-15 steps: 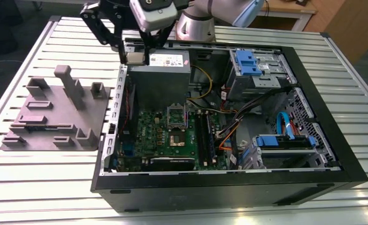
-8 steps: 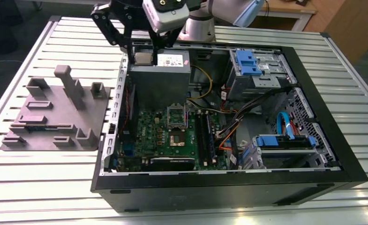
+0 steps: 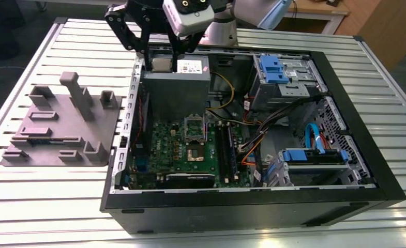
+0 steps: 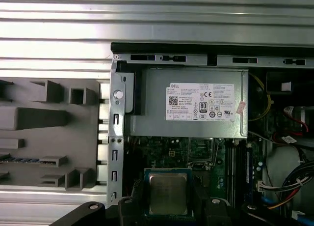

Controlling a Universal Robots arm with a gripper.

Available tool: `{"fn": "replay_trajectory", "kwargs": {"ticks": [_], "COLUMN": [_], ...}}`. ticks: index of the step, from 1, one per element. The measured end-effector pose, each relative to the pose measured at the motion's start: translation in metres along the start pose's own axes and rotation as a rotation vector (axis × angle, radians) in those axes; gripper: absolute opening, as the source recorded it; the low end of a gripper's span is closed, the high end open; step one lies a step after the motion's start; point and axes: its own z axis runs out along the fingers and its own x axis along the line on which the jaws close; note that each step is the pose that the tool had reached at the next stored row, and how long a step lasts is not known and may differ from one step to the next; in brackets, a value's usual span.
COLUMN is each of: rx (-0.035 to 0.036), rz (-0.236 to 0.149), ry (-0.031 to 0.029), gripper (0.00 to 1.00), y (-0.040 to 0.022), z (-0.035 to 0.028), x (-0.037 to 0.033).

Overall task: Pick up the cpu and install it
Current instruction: 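Pick up the cpu and move it towards the insertion slot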

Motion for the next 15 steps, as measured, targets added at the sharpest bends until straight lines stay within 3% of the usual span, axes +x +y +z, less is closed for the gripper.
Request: {"fn": "replay_trajectory", "kwargs": {"ticks": [8,15], "rx": [0.0000,0.0000], "rz": [0.000,0.000], "ry": [0.0000,0.0000], "gripper": [0.47,0.47], "y": [0.0001,-0.0001], "z": [0.0000,0.0000], "x": [-0.0017,-0.0164]}}
